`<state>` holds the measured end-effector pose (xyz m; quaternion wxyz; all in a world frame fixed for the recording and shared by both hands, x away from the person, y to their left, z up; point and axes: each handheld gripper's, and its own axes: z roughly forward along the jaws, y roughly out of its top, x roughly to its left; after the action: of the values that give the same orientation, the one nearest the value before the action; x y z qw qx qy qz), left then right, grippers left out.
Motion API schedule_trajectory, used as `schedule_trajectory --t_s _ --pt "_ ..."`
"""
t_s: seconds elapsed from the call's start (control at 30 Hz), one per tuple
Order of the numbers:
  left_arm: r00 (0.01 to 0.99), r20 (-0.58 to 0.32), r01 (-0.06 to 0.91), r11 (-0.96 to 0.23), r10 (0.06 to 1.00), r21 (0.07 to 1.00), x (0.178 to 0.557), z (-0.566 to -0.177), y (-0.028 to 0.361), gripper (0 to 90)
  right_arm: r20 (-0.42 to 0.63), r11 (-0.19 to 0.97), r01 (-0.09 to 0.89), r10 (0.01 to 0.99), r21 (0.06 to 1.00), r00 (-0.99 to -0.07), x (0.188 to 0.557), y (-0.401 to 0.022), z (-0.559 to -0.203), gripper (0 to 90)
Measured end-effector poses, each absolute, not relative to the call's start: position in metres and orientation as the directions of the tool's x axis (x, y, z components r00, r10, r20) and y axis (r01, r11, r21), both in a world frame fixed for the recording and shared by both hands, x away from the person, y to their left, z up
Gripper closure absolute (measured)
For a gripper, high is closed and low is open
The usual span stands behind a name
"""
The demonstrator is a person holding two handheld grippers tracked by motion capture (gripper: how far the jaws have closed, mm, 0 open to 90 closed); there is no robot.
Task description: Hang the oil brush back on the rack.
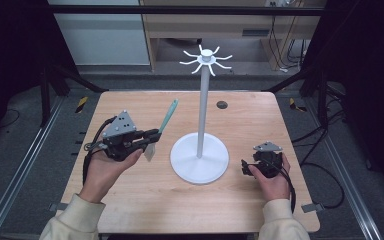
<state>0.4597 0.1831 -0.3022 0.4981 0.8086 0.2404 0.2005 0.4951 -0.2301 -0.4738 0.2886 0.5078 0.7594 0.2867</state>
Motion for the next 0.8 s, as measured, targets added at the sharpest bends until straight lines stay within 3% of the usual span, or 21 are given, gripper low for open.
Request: schedule_trajectory --t_s 0.43,0.8 --pt "0.797 0.077 0.192 -0.372 0.599 0.908 0.462 -0.302 0.178 81.9 -0.145 0.318 0.596 0.936 0.738 -0.320 0.493 -0.230 -0.472 9.5" --pt "0.782 0.094 0.149 -0.331 0.616 0.932 0.452 -0.280 0.174 81.9 -0.155 0.328 0.589 0.933 0.739 -0.325 0.491 -0.227 -0.469 9.6"
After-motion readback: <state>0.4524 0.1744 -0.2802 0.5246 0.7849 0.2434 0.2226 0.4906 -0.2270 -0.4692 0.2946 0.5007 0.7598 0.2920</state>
